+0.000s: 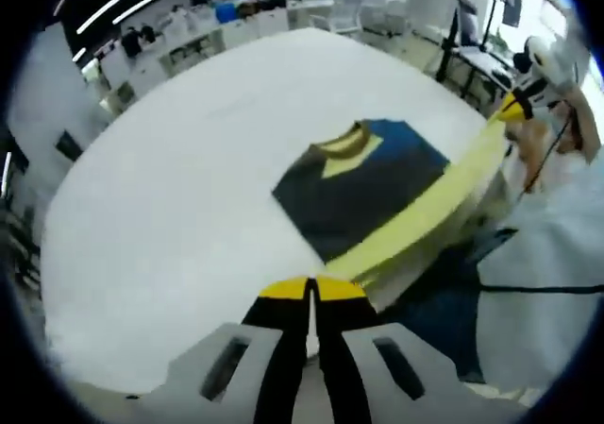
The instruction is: Fold the garment on the visible template until the final outline fits inside the template.
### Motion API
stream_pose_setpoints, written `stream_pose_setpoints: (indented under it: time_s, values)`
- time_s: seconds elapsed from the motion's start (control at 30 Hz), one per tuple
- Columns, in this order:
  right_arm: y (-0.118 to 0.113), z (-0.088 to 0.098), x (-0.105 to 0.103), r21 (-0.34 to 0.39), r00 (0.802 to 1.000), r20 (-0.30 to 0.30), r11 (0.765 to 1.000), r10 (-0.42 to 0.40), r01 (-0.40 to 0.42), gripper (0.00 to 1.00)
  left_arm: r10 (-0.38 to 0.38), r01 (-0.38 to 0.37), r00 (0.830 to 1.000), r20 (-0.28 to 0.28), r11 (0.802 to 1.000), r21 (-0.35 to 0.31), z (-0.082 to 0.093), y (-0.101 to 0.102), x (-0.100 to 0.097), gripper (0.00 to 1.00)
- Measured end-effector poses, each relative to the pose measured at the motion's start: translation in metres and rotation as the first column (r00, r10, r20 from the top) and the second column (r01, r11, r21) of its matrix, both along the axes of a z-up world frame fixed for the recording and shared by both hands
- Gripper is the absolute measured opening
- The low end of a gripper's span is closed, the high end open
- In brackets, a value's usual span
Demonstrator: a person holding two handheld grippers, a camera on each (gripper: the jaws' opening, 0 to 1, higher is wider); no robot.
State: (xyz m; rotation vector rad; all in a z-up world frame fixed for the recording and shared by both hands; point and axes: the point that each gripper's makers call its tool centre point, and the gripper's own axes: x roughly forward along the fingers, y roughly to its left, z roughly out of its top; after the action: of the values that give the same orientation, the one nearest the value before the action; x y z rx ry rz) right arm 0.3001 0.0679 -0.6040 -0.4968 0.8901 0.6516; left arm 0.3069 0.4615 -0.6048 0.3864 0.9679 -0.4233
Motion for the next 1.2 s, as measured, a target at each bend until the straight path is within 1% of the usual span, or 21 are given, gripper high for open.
stream_pose_setpoints:
  time_s: [0.03, 0.07, 0.1, 0.13, 0.2, 0.23, 0.33, 0.37, 0.4, 0.43, 0.47, 0.5, 0.53, 0.63, 0.67, 0.73, 0.87, 0.9, 1.0, 1.1, 1.2]
  values:
    - [-0.002, -0.003, 0.004, -0.001, 1.000, -0.003, 1.000, -0.005, 0.005, 0.02, 0.012, -0.012, 1.000, 0.010, 1.000, 0.025, 0.000, 0.006, 0.006, 0.00]
    - [-0.001, -0.005, 0.008, 0.015, 1.000, 0.005, 1.000, -0.017, 0.017, 0.02, 0.016, -0.016, 1.000, 0.016, 1.000, 0.002, -0.001, 0.005, 0.010, 0.00]
    - [0.004, -0.007, 0.011, 0.071, 0.999, -0.004, 0.996, -0.046, 0.046, 0.02, 0.013, -0.013, 1.000, 0.001, 1.000, -0.028, -0.007, 0.002, 0.012, 0.00]
    - [0.006, -0.008, 0.011, 0.066, 1.000, -0.011, 0.997, -0.026, 0.027, 0.02, 0.004, -0.006, 1.000, -0.027, 0.999, -0.044, -0.013, -0.001, 0.010, 0.00]
    - [0.011, -0.010, 0.010, 0.050, 1.000, -0.010, 0.999, -0.007, 0.008, 0.02, -0.007, 0.005, 0.999, -0.043, 1.000, -0.025, -0.023, -0.002, 0.010, 0.00]
    - [0.012, -0.011, 0.011, 0.046, 1.000, -0.010, 0.999, -0.006, 0.006, 0.02, -0.020, 0.018, 0.997, -0.068, 0.999, -0.036, -0.031, -0.007, 0.006, 0.00]
    - [0.012, -0.015, 0.012, 0.044, 1.000, -0.022, 0.999, -0.008, 0.009, 0.02, -0.024, 0.017, 0.996, -0.085, 0.997, -0.078, -0.050, -0.018, 0.006, 0.00]
    - [0.012, -0.016, 0.012, 0.040, 1.000, -0.028, 0.999, -0.007, 0.008, 0.02, -0.037, 0.026, 0.994, -0.106, 0.994, -0.105, -0.059, -0.025, 0.004, 0.00]
    - [0.011, -0.017, 0.011, 0.035, 0.999, -0.032, 0.999, -0.005, 0.006, 0.02, -0.034, 0.022, 0.994, -0.104, 0.993, -0.117, -0.066, -0.028, 0.006, 0.00]
    - [0.011, -0.018, 0.011, 0.031, 0.999, -0.035, 0.999, -0.004, 0.005, 0.02, -0.042, 0.022, 0.990, -0.134, 0.989, -0.147, -0.076, -0.036, 0.002, 0.00]
    - [0.010, -0.018, 0.011, 0.031, 0.999, -0.037, 1.000, -0.006, 0.007, 0.02, -0.048, 0.025, 0.989, -0.141, 0.987, -0.158, -0.081, -0.039, 0.001, 0.00]
    - [0.010, -0.018, 0.011, 0.030, 0.999, -0.039, 1.000, -0.008, 0.009, 0.02, -0.042, 0.022, 0.991, -0.126, 0.987, -0.158, -0.085, -0.041, 0.004, 0.00]
    - [0.009, -0.018, 0.010, 0.031, 0.999, -0.041, 0.999, -0.010, 0.011, 0.02, -0.050, 0.026, 0.990, -0.133, 0.985, -0.173, -0.090, -0.047, 0.003, 0.00]
    - [0.009, -0.020, 0.007, 0.028, 0.999, -0.052, 1.000, -0.007, 0.009, 0.02, -0.065, 0.035, 0.988, -0.140, 0.978, -0.206, -0.097, -0.059, 0.001, 0.01]
    - [0.009, -0.021, 0.006, 0.025, 0.998, -0.057, 1.000, -0.007, 0.009, 0.02, -0.071, 0.041, 0.988, -0.139, 0.976, -0.213, -0.099, -0.063, 0.001, 0.05]
    - [0.010, -0.023, 0.004, 0.028, 0.998, -0.063, 1.000, -0.008, 0.009, 0.02, -0.070, 0.033, 0.988, -0.136, 0.967, -0.253, -0.099, -0.070, 0.003, 0.10]
    - [0.010, -0.025, 0.001, 0.030, 0.997, -0.070, 0.999, -0.011, 0.013, 0.02, -0.089, 0.040, 0.984, -0.152, 0.954, -0.299, -0.103, -0.082, 0.003, 0.15]
    - [0.010, -0.026, 0.000, 0.030, 0.997, -0.073, 0.999, -0.013, 0.015, 0.02, -0.092, 0.042, 0.983, -0.157, 0.954, -0.298, -0.106, -0.083, 0.003, 0.16]
    - [0.009, -0.027, -0.003, 0.033, 0.997, -0.077, 0.999, -0.016, 0.019, 0.02, -0.100, 0.049, 0.982, -0.163, 0.955, -0.293, -0.117, -0.089, 0.005, 0.14]
    - [0.008, -0.027, -0.006, 0.030, 0.997, -0.079, 0.999, -0.017, 0.020, 0.02, -0.074, 0.024, 0.983, -0.167, 0.958, -0.285, -0.126, -0.088, 0.010, 0.17]
    - [0.007, -0.027, -0.007, 0.036, 0.997, -0.080, 0.999, -0.019, 0.022, 0.02, -0.071, 0.023, 0.981, -0.182, 0.967, -0.255, -0.135, -0.087, 0.011, 0.15]
